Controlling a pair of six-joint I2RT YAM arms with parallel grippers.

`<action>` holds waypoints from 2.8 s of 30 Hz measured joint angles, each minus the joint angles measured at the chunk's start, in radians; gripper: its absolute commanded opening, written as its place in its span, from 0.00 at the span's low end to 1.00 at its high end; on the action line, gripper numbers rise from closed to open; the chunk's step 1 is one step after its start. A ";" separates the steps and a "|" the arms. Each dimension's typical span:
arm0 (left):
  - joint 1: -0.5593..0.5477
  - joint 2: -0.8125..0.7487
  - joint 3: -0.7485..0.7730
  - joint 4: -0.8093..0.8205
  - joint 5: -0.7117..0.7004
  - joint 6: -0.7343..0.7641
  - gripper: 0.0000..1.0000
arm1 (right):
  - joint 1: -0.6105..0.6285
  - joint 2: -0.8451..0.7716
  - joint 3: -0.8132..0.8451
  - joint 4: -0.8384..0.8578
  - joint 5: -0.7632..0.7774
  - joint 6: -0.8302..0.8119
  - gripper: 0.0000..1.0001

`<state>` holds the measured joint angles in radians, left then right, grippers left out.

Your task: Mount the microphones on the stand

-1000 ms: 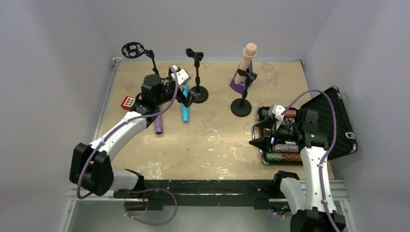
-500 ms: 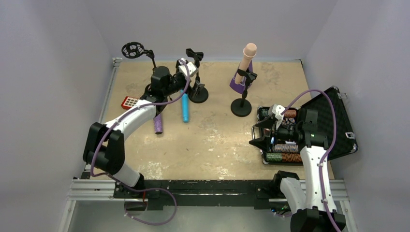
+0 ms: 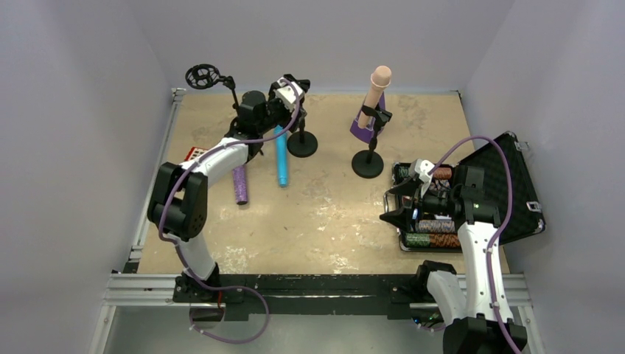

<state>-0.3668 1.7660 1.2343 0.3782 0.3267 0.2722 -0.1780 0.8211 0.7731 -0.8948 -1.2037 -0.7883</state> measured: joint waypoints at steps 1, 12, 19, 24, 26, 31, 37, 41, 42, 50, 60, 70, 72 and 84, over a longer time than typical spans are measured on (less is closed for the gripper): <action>0.000 0.014 0.018 0.000 0.000 0.000 0.74 | 0.000 0.002 0.000 0.000 0.000 0.000 0.92; 0.000 0.118 0.119 0.006 0.020 -0.048 0.18 | 0.000 0.006 0.000 0.000 0.001 -0.002 0.92; -0.006 0.125 0.137 -0.008 0.061 -0.097 0.00 | 0.000 0.010 0.001 0.000 0.001 -0.002 0.93; 0.001 0.119 0.137 -0.017 0.070 -0.124 0.00 | 0.000 0.009 0.001 0.000 0.001 -0.002 0.93; -0.001 0.105 0.137 -0.048 0.074 -0.141 0.00 | 0.000 0.008 0.001 -0.001 0.001 -0.002 0.93; -0.032 -0.021 0.066 -0.102 0.061 -0.159 0.00 | 0.000 0.007 0.001 -0.003 0.000 -0.004 0.93; -0.134 -0.270 -0.113 -0.109 0.000 -0.172 0.00 | 0.000 0.007 0.001 -0.003 0.000 -0.006 0.93; -0.216 -0.385 -0.190 -0.139 -0.070 -0.195 0.00 | 0.000 0.007 0.001 -0.003 0.000 -0.009 0.93; -0.238 -0.409 -0.207 -0.150 -0.096 -0.206 0.00 | 0.000 0.007 0.001 -0.003 0.000 -0.009 0.93; -0.415 -0.521 -0.304 -0.249 -0.332 -0.309 0.00 | 0.000 0.002 0.001 -0.003 0.000 -0.010 0.93; -0.626 -0.488 -0.373 -0.161 -0.549 -0.411 0.00 | 0.000 0.001 0.001 -0.003 0.000 -0.010 0.93; -0.731 -0.425 -0.433 -0.026 -0.675 -0.422 0.17 | 0.000 -0.006 0.001 -0.004 -0.001 -0.014 0.93; -0.734 -0.427 -0.439 -0.019 -0.684 -0.435 0.30 | 0.000 -0.006 0.001 -0.004 -0.001 -0.016 0.93; -0.735 -0.561 -0.533 -0.064 -0.654 -0.502 0.83 | 0.000 -0.005 0.001 -0.004 0.000 -0.018 0.93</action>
<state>-1.1019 1.2053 0.7013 0.3145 -0.3275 -0.2295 -0.1780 0.8162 0.7738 -0.8989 -1.2041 -0.8059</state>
